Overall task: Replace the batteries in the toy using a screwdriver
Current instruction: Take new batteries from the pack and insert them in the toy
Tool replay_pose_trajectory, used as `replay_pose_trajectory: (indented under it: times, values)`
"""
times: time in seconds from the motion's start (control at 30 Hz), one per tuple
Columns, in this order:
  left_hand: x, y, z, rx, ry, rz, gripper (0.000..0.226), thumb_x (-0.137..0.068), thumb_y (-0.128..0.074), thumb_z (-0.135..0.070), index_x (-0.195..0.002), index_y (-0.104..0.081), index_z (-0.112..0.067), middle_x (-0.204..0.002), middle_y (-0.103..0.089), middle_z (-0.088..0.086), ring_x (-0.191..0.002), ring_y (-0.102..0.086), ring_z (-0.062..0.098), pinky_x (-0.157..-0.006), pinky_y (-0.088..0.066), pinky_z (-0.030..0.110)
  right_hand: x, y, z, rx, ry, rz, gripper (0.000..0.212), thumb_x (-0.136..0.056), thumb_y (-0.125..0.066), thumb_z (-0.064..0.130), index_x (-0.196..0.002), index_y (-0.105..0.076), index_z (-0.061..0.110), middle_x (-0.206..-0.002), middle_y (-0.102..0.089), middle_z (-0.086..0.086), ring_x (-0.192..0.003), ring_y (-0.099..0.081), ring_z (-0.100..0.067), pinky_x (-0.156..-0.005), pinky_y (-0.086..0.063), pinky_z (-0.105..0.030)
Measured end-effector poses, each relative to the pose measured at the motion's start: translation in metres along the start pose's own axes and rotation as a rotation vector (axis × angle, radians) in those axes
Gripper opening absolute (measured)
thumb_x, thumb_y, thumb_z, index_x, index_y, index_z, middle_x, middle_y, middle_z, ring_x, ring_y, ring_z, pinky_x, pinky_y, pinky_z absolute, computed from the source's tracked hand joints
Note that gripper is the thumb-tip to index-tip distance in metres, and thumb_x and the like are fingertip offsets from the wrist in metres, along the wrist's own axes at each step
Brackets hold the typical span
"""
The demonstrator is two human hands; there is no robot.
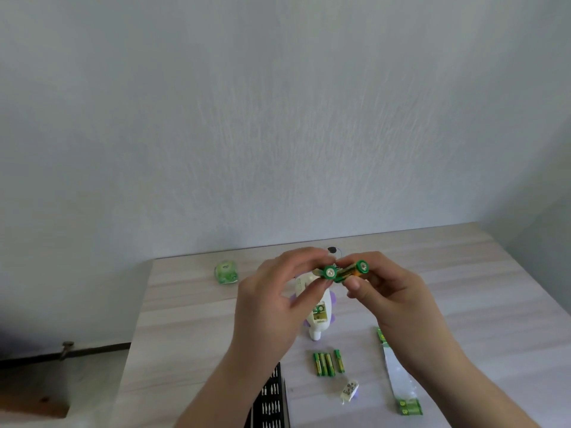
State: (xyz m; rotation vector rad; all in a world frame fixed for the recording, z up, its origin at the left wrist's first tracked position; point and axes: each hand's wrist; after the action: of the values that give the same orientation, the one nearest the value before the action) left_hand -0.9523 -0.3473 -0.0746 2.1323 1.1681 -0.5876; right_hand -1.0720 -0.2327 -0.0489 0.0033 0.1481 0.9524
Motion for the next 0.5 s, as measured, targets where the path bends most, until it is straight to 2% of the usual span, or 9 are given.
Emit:
replay_pose_trajectory:
  times: [0.07,0.17,0.27,0.33,0.43,0.5]
  values:
    - [0.004,0.000,0.009,-0.039,-0.015,-0.006,0.027,-0.078,-0.080,-0.013,-0.102,-0.071,-0.022,-0.097,-0.072,-0.017,-0.091,-0.066,-0.003,-0.078,-0.052,0.018,0.001,-0.002,-0.008,0.080,0.027,-0.028,0.018,-0.085,-0.066,0.003,-0.091,-0.073,0.019,-0.087,-0.070,0.007,-0.070,-0.067,-0.005,-0.061,-0.051,-0.014]
    - [0.012,-0.007,0.022,-0.047,0.000,-0.014,0.027,-0.076,-0.079,-0.011,-0.099,-0.072,-0.022,-0.092,-0.071,-0.018,-0.082,-0.064,-0.003,-0.073,-0.049,0.013,-0.001,0.001,-0.027,0.319,0.067,-0.052,0.028,-0.083,-0.071,0.013,-0.090,-0.071,0.040,-0.098,-0.065,0.017,-0.076,-0.063,-0.012,-0.065,-0.046,-0.013]
    - [0.025,-0.024,0.048,0.053,0.108,0.046,0.024,-0.078,-0.077,-0.006,-0.098,-0.072,-0.017,-0.099,-0.070,-0.013,-0.087,-0.067,0.009,-0.074,-0.054,0.023,-0.006,0.009,-0.057,0.414,0.059,-0.039,0.032,-0.084,-0.070,0.011,-0.090,-0.068,0.043,-0.095,-0.066,0.021,-0.078,-0.062,-0.009,-0.066,-0.044,-0.010]
    - [0.036,-0.038,0.069,0.109,0.282,0.076,0.023,-0.079,-0.077,-0.008,-0.098,-0.071,-0.020,-0.098,-0.070,-0.011,-0.086,-0.069,0.014,-0.073,-0.057,0.027,-0.012,0.016,-0.085,0.401,-0.048,-0.030,0.030,-0.085,-0.069,0.015,-0.095,-0.065,0.043,-0.090,-0.069,0.019,-0.080,-0.063,-0.005,-0.067,-0.043,-0.008]
    - [0.058,-0.058,0.102,0.103,0.578,0.136,0.023,-0.080,-0.077,-0.015,-0.098,-0.072,-0.027,-0.092,-0.073,-0.014,-0.083,-0.069,0.005,-0.078,-0.056,0.025,-0.022,0.028,-0.131,0.391,-0.207,-0.024,0.027,-0.087,-0.069,0.017,-0.094,-0.060,0.041,-0.087,-0.072,0.015,-0.081,-0.064,0.006,-0.066,-0.042,-0.004]
    - [0.073,-0.070,0.119,0.023,0.634,0.174,0.023,-0.081,-0.076,-0.017,-0.097,-0.070,-0.033,-0.094,-0.072,-0.018,-0.083,-0.066,-0.001,-0.079,-0.053,0.022,-0.027,0.036,-0.159,0.387,-0.274,0.003,0.022,-0.087,-0.069,0.013,-0.090,-0.061,0.034,-0.082,-0.072,0.016,-0.076,-0.063,0.010,-0.063,-0.040,-0.003]
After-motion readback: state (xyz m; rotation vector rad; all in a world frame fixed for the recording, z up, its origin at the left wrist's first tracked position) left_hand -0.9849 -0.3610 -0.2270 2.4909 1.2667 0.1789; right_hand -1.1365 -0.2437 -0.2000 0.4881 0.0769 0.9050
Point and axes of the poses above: each hand's wrist, its own x-axis away from the middle knuckle, its own y-axis out of the back of the hand, z = x × y
